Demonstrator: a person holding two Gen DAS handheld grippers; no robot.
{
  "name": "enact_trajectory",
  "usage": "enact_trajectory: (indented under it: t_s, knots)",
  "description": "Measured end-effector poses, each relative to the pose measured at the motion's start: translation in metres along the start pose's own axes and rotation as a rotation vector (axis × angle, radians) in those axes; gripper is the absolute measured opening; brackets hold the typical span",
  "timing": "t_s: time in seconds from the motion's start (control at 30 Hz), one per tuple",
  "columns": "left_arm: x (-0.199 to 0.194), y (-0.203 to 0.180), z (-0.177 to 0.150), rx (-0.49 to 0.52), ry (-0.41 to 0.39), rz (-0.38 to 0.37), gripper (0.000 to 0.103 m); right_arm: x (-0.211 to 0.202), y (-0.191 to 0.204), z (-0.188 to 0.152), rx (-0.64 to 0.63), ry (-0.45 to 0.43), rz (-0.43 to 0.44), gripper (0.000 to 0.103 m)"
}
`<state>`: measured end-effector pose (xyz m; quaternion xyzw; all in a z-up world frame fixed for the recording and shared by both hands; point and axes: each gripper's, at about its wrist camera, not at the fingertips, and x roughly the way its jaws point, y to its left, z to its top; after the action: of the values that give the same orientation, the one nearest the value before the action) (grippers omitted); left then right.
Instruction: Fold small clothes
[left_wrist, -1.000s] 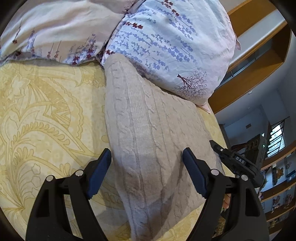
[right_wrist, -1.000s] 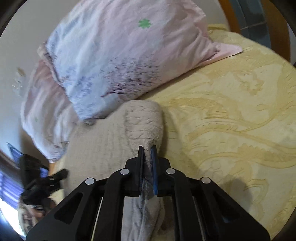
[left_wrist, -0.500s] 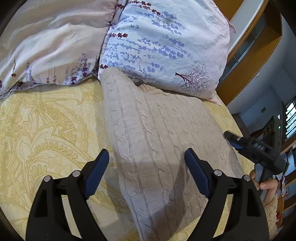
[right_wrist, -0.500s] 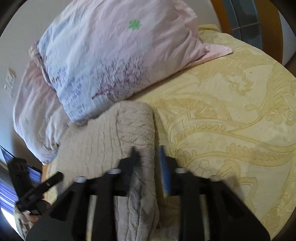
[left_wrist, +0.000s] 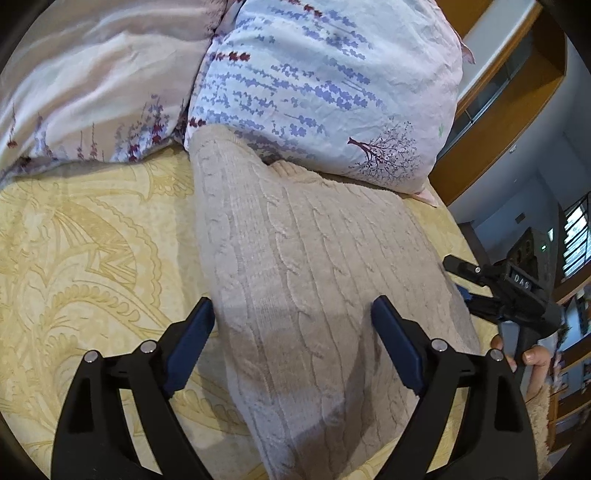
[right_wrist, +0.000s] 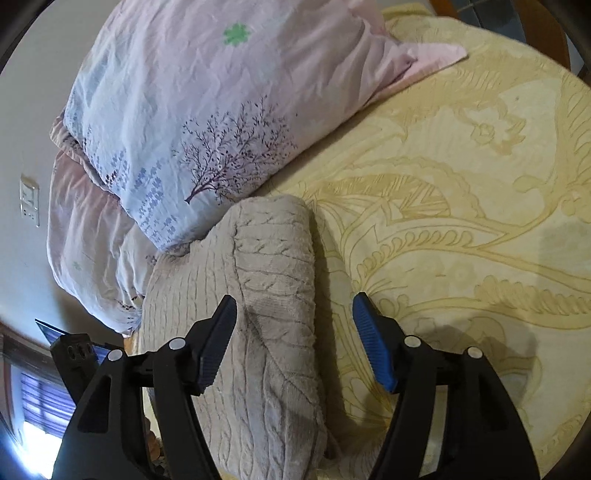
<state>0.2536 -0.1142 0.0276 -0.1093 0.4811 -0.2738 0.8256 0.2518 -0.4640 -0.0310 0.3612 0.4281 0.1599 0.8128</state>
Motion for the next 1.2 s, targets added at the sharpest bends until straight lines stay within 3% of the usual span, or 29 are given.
enact_trajectory:
  t_s: [0.27,0.43,0.5,0.57,0.6,0.63,0.7,0.8,1.07,1.2]
  knots:
    - [0.014,0.023,0.003,-0.141,0.052,-0.141,0.086,0.01,-0.004,0.002,0.022,0.049,0.099,0.067]
    - [0.013,0.039,0.003,-0.237,0.048,-0.219,0.079,0.019,0.005,0.0,-0.005,0.091,0.16,0.065]
    - [0.014,0.047,0.002,-0.276,0.051,-0.245,0.071,0.023,0.011,-0.002,-0.033,0.094,0.149,0.065]
    - [0.013,0.054,0.0,-0.304,0.054,-0.269,0.063,0.026,0.013,-0.003,-0.037,0.101,0.158,0.059]
    - [0.014,0.055,0.0,-0.31,0.053,-0.276,0.059,0.029,0.014,-0.005,-0.036,0.11,0.171,0.045]
    - [0.013,0.056,-0.001,-0.312,0.05,-0.282,0.056,0.031,0.014,-0.007,-0.033,0.125,0.189,0.037]
    - [0.009,0.056,-0.003,-0.304,0.042,-0.294,0.045,0.031,0.016,-0.011,-0.038,0.127,0.21,0.033]
    - [0.001,0.053,-0.002,-0.285,0.031,-0.304,0.038,0.024,0.026,-0.016,-0.052,0.111,0.223,0.031]
    - [-0.06,0.079,-0.015,-0.261,-0.012,-0.296,0.037,0.028,0.098,-0.051,-0.251,0.112,0.25,0.028]
    - [-0.103,0.108,-0.019,-0.263,-0.067,-0.238,0.038,0.047,0.14,-0.07,-0.377,0.077,0.255,0.027]
